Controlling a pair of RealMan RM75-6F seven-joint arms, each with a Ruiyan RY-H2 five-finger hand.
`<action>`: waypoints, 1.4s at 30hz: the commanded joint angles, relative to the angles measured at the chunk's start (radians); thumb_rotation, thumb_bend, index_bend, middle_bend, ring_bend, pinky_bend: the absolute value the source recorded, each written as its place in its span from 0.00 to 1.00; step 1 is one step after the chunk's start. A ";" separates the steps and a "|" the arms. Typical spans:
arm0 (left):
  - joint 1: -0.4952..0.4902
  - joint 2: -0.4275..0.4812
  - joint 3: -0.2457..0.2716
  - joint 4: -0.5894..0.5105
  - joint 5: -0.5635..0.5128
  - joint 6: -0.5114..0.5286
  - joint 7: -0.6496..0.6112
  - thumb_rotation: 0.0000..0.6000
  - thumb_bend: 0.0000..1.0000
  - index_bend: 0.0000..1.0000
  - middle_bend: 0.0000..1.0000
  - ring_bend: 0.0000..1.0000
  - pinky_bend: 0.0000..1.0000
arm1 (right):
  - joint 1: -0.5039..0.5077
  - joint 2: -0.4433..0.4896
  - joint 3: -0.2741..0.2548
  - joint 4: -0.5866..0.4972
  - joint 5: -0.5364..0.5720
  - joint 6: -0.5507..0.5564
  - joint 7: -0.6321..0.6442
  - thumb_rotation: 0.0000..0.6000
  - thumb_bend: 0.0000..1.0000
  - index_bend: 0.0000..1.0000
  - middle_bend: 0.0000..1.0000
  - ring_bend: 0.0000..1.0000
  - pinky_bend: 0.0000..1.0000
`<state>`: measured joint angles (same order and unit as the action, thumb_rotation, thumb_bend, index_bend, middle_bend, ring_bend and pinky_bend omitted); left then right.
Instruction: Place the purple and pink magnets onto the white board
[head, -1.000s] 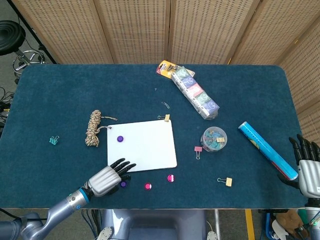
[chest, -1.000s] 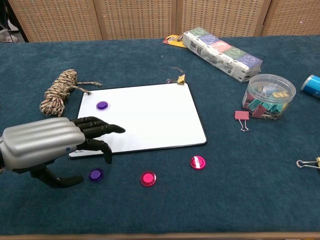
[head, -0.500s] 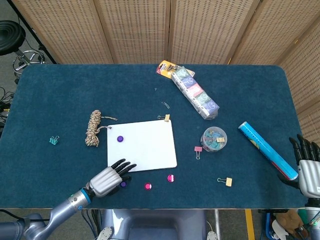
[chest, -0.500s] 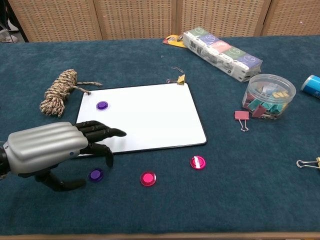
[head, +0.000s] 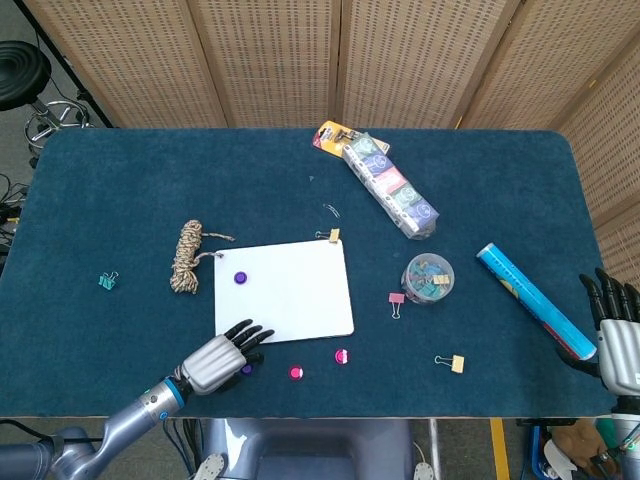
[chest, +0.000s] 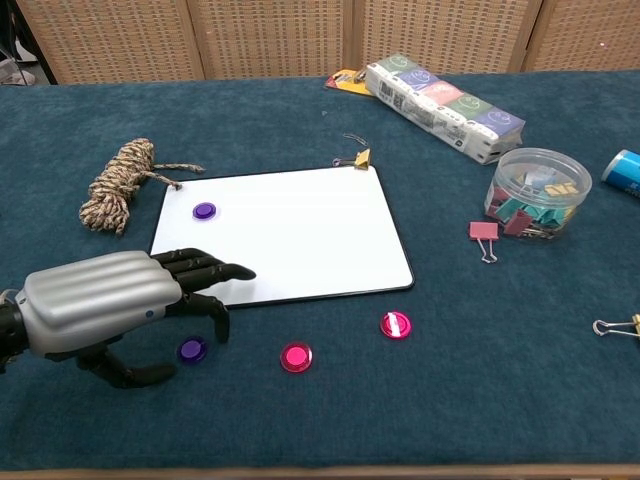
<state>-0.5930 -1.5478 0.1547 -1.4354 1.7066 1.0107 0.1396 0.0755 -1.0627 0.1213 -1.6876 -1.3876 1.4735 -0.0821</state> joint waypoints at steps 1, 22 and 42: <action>0.001 -0.004 -0.001 0.004 0.000 0.002 0.001 1.00 0.36 0.41 0.00 0.00 0.00 | 0.000 0.000 0.001 0.000 0.001 0.001 0.001 1.00 0.00 0.00 0.00 0.00 0.00; 0.012 0.001 -0.029 -0.004 -0.023 0.025 0.039 1.00 0.39 0.58 0.00 0.00 0.00 | 0.000 0.002 0.000 -0.002 0.002 -0.001 0.002 1.00 0.00 0.00 0.00 0.00 0.00; -0.097 -0.014 -0.257 0.071 -0.313 -0.123 0.111 1.00 0.41 0.58 0.00 0.00 0.00 | 0.004 0.001 0.001 0.001 0.008 -0.011 0.007 1.00 0.00 0.00 0.00 0.00 0.00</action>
<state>-0.6768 -1.5528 -0.0878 -1.3778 1.4103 0.9028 0.2412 0.0790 -1.0614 0.1219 -1.6868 -1.3794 1.4622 -0.0752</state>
